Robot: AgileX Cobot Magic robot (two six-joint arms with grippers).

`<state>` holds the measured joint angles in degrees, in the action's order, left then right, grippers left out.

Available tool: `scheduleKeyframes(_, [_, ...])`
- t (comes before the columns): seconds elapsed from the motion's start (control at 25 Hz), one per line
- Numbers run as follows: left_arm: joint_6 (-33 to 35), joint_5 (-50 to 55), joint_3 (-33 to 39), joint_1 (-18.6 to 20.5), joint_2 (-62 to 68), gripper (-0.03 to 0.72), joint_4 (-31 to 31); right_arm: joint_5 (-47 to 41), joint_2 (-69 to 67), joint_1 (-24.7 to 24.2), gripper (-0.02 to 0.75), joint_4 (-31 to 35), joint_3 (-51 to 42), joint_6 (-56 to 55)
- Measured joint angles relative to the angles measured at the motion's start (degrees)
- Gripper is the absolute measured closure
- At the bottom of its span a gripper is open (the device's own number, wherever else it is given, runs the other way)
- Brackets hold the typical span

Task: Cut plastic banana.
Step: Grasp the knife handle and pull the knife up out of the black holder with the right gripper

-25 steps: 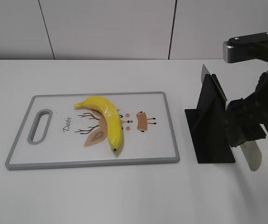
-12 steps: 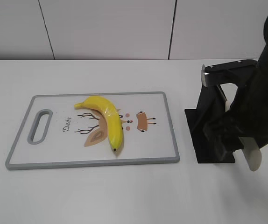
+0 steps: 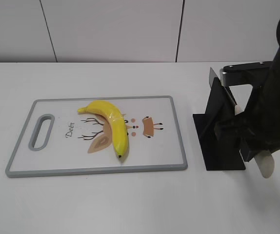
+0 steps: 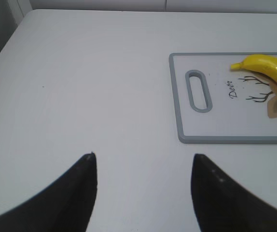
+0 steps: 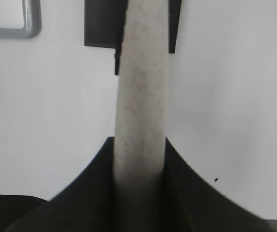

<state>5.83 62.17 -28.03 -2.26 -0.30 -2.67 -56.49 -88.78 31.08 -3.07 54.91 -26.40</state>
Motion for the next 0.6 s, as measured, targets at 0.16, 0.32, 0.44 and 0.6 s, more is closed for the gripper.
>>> scheduleKeyframes(0.16, [0.0,0.0,0.0,0.0,0.0,0.108,0.0,0.0,0.0,0.0,0.566,-0.1,0.0,-0.7])
scheduleKeyframes(0.32, [0.0,0.0,0.0,0.0,0.0,0.108,0.0,0.0,0.8,0.0,0.568,0.0,0.0,-0.9])
scheduleKeyframes(0.44, [0.0,0.0,0.0,0.0,0.0,0.108,0.0,0.0,3.0,0.0,0.568,0.4,0.0,-1.5])
scheduleKeyframes(0.6, [0.0,0.0,0.0,0.0,0.0,0.109,0.0,-0.3,6.4,0.0,0.568,0.6,0.0,-1.9])
